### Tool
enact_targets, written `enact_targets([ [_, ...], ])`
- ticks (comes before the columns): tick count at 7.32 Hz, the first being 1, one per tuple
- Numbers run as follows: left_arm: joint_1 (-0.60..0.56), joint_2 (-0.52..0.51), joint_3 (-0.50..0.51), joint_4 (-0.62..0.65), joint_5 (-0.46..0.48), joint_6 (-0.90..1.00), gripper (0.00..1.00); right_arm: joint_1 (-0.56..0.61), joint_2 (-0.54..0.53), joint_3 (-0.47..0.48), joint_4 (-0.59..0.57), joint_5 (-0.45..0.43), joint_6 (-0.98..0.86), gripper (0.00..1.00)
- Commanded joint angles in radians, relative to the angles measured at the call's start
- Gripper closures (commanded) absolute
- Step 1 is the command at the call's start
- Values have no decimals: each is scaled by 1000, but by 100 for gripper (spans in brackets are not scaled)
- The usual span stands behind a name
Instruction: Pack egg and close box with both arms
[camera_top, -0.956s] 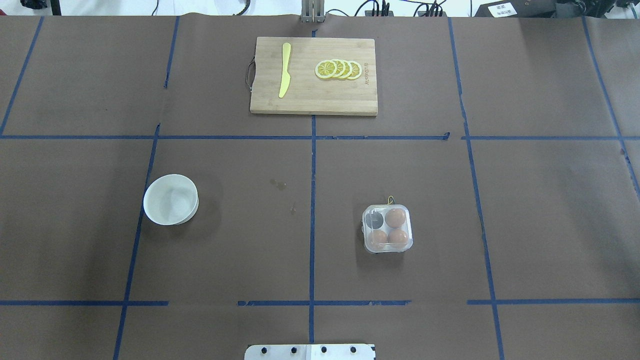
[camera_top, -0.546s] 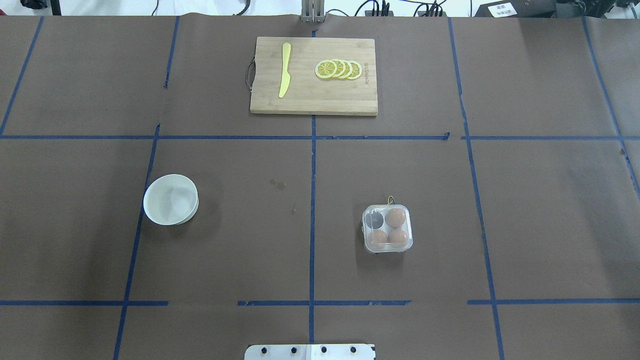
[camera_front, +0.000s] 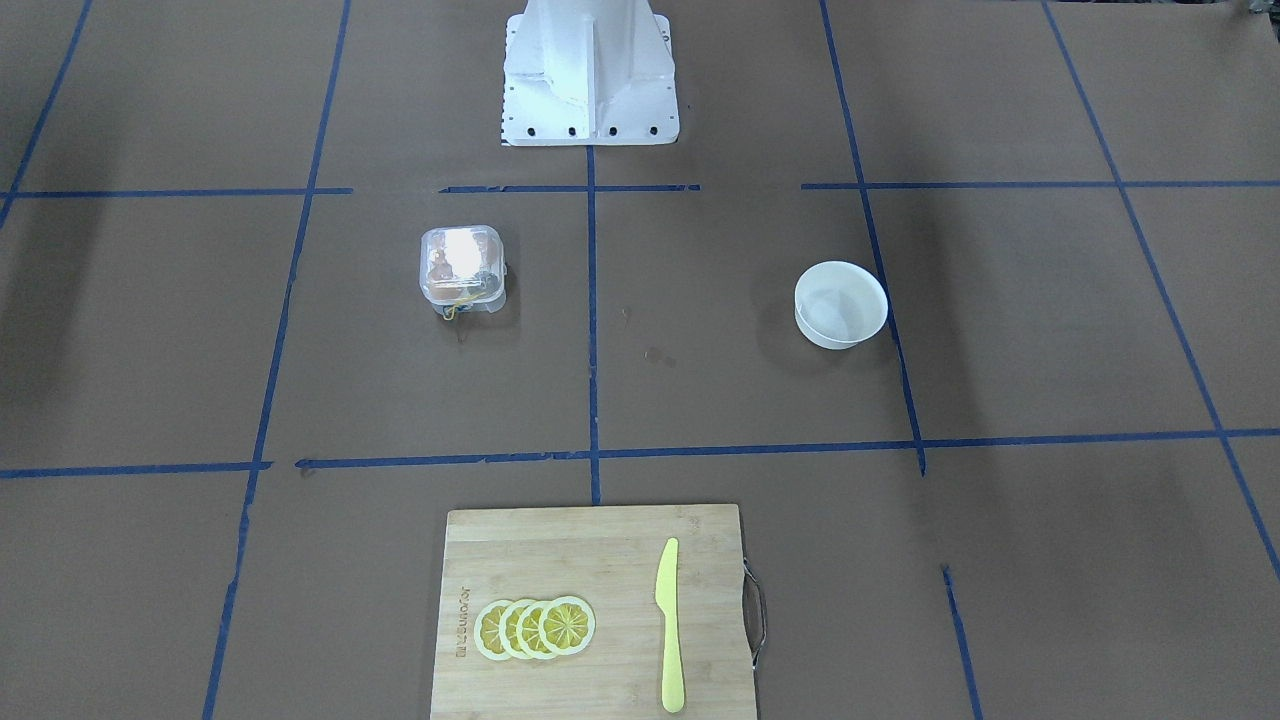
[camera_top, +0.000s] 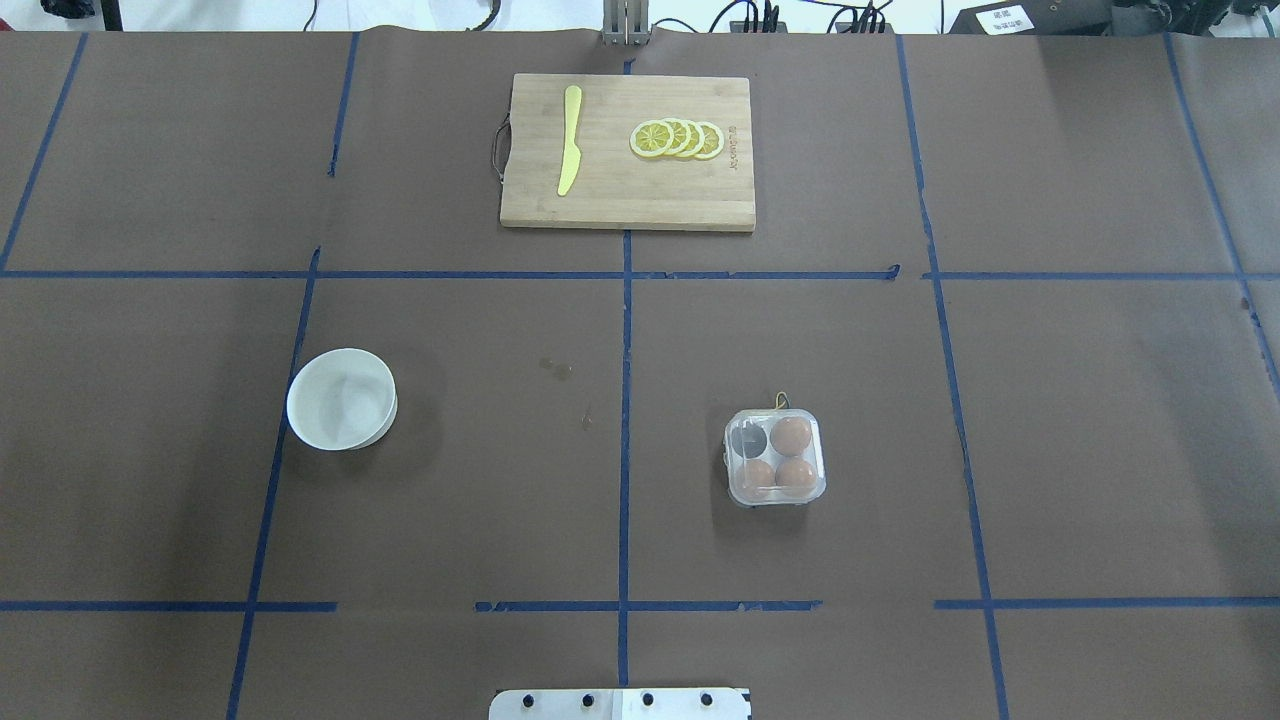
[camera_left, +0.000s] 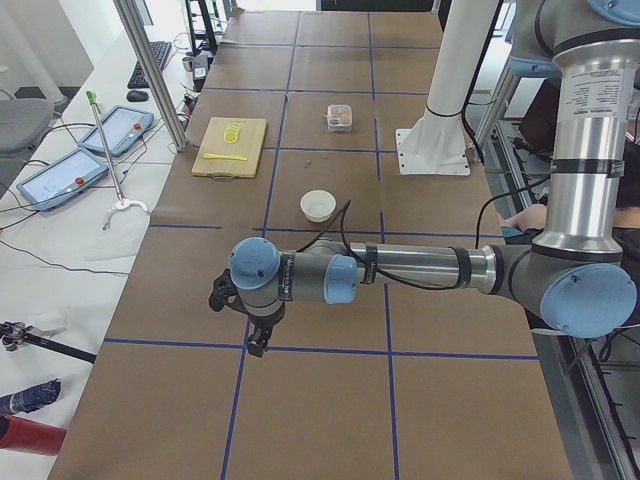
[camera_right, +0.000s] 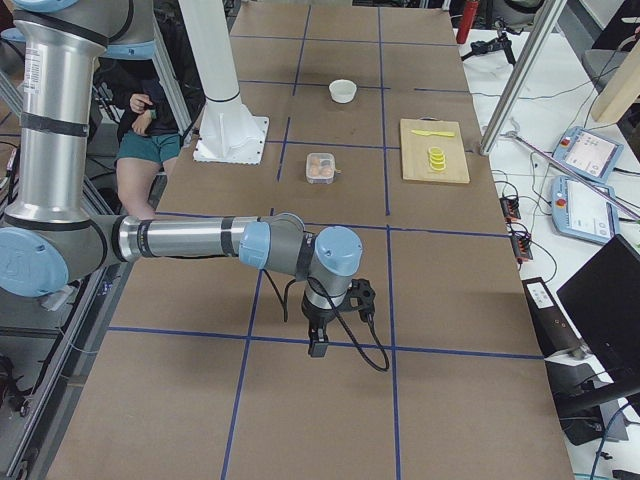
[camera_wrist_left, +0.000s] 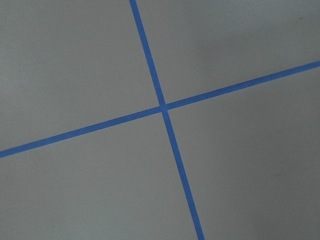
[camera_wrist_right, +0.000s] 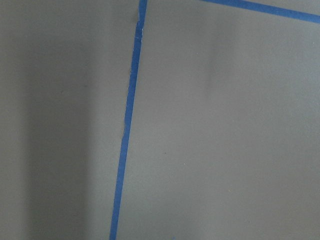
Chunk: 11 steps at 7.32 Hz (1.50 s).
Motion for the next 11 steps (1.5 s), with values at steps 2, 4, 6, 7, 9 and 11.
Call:
enact_targets([
  [2, 0, 0, 0, 1, 0, 0, 0, 1, 0, -18, 68, 1, -2, 0],
  [4, 0, 2, 3, 1, 0, 0, 0, 1, 6, -37, 131, 3, 3, 0],
  [6, 0, 2, 3, 0, 0, 0, 0, 1, 15, -46, 130, 12, 5, 0],
  [7, 0, 0, 3, -1, 0, 0, 0, 1, 13, -81, 131, 42, 0, 0],
  [9, 0, 0, 2, 1, 0, 0, 0, 1, 7, -83, 134, 38, -15, 0],
  [11, 0, 0, 0, -1, -2, -2, 0, 1, 13, -86, 134, 38, -15, 0],
])
